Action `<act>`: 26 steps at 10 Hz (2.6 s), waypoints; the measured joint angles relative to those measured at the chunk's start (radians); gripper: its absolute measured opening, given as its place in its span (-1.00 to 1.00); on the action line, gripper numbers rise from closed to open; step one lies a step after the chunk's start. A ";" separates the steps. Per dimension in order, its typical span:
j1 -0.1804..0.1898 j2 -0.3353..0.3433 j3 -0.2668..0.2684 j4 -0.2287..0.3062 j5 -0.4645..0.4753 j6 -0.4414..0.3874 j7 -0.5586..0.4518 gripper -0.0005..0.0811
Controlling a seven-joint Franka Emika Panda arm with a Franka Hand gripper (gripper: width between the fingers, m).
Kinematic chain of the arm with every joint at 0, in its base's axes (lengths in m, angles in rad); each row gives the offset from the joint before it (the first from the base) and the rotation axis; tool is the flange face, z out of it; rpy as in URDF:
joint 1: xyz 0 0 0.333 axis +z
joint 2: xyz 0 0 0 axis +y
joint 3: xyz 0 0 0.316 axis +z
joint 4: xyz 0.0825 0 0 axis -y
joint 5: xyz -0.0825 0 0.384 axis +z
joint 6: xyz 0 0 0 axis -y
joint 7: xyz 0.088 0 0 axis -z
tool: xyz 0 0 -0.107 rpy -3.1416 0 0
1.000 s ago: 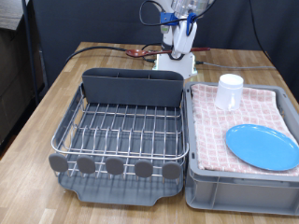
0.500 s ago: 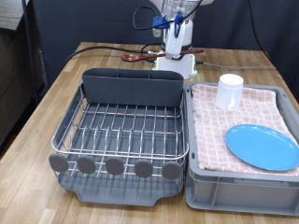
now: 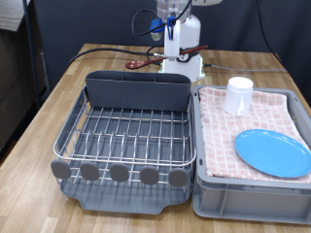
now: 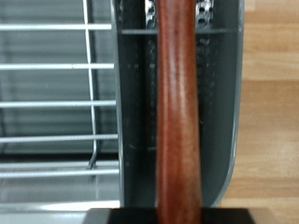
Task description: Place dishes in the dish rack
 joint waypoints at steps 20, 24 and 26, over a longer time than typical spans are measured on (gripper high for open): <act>0.046 0.057 -0.250 -0.002 0.236 -0.014 -0.379 -0.76; 0.062 0.143 -0.277 -0.003 0.273 0.059 -0.430 -0.76; 0.062 0.162 -0.265 -0.006 0.266 0.090 -0.421 -0.76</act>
